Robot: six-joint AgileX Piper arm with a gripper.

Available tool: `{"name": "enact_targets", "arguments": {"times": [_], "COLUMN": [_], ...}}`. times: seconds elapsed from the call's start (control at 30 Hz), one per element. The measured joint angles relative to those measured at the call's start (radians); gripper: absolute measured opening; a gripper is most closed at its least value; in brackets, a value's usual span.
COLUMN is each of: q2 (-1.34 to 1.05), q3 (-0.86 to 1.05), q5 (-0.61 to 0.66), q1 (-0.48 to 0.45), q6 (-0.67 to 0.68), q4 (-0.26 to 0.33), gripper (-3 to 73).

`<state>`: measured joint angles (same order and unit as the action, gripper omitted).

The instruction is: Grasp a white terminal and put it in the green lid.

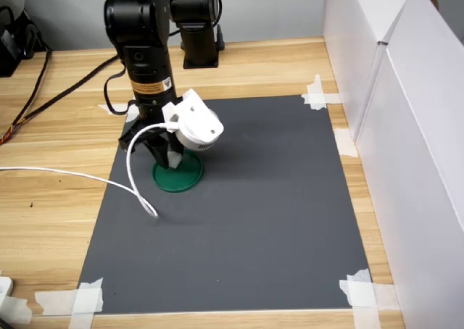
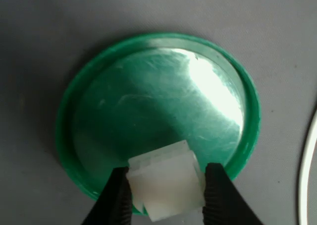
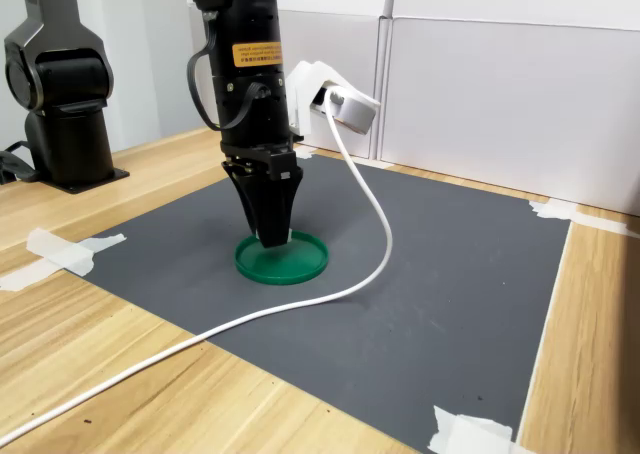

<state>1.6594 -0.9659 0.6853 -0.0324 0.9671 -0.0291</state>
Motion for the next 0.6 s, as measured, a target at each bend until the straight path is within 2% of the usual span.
{"name": "enact_targets", "arguments": {"times": [0.17,0.27,0.43,0.6], "q2": [0.012,0.012,0.009,-0.023], "q3": [0.0,0.0,0.0,0.0], "q5": [-0.004,-0.026,-0.073,-0.078], "q1": [0.0,0.0,0.0,0.0], "q6": [-0.005,-0.008,-0.008,-0.008], "q4": [-0.015,-0.014,0.029,0.09], "gripper": [33.9,38.3,50.6,53.5]}}
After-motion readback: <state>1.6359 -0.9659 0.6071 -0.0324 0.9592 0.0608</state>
